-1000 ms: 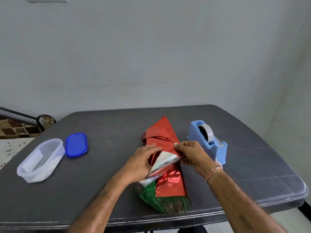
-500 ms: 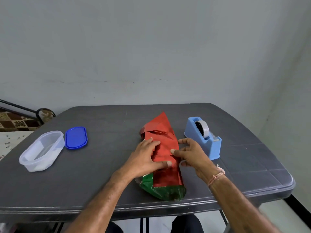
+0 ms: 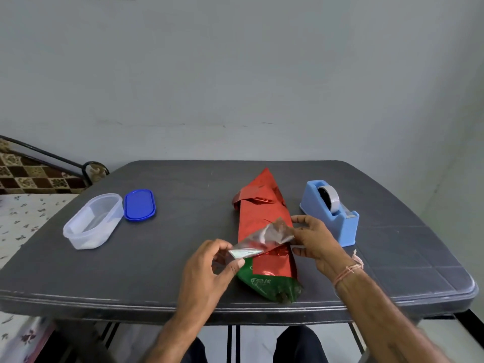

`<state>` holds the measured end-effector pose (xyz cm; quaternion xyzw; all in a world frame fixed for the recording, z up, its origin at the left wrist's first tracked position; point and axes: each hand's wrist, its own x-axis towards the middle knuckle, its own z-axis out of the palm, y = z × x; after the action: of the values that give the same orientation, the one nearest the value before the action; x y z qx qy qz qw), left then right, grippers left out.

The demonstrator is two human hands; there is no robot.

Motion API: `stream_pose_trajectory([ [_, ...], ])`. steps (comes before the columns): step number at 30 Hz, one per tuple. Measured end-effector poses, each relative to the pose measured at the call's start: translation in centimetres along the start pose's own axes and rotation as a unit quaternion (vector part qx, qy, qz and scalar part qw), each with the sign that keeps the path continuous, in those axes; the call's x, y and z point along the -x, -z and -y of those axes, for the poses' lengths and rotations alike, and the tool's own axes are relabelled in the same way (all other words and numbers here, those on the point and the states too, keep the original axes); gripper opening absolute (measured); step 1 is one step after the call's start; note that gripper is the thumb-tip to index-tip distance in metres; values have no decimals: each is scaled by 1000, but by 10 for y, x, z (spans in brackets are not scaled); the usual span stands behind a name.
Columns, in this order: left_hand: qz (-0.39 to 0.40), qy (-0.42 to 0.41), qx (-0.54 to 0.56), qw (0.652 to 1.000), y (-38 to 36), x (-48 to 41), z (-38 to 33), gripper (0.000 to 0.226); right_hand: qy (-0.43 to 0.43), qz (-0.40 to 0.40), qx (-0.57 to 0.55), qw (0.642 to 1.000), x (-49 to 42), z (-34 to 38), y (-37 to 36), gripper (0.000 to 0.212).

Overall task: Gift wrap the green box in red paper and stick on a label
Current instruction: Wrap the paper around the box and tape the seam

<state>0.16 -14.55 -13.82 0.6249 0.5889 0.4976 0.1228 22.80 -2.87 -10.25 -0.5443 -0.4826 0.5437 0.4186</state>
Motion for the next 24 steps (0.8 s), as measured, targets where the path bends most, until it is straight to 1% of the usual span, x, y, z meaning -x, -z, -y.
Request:
stream_pose_trajectory([
  [3, -16, -6, 3, 1000, -3, 3, -5, 21, -3, 1, -6, 1000, 1, 0, 0, 28],
  [7, -22, -3, 28, 999, -5, 7, -5, 27, -11, 3, -18, 1000, 4, 1, 0, 30],
  [10, -16, -2, 55, 998, -4, 9, -3, 26, -15, 5, -21, 1000, 4, 2, 0, 31],
  [13, -17, -2, 36, 999, -4, 9, -1, 27, -17, 5, -23, 1000, 4, 2, -1, 31],
  [16, -35, -64, -39, 997, -4, 11, -3, 28, -17, 10, -24, 1000, 6, 2, 1, 31],
  [20, -51, -151, -140, 977, -5, 20, -4, 19, -16, 11, -27, 999, 6, 2, 3, 31],
  [23, -57, -185, -170, 966, -5, 27, -2, 11, -20, 12, -29, 999, 6, 2, 2, 35],
  [24, -56, -200, -176, 962, -5, 29, -1, 13, -21, 11, -32, 999, 7, 3, 2, 34],
])
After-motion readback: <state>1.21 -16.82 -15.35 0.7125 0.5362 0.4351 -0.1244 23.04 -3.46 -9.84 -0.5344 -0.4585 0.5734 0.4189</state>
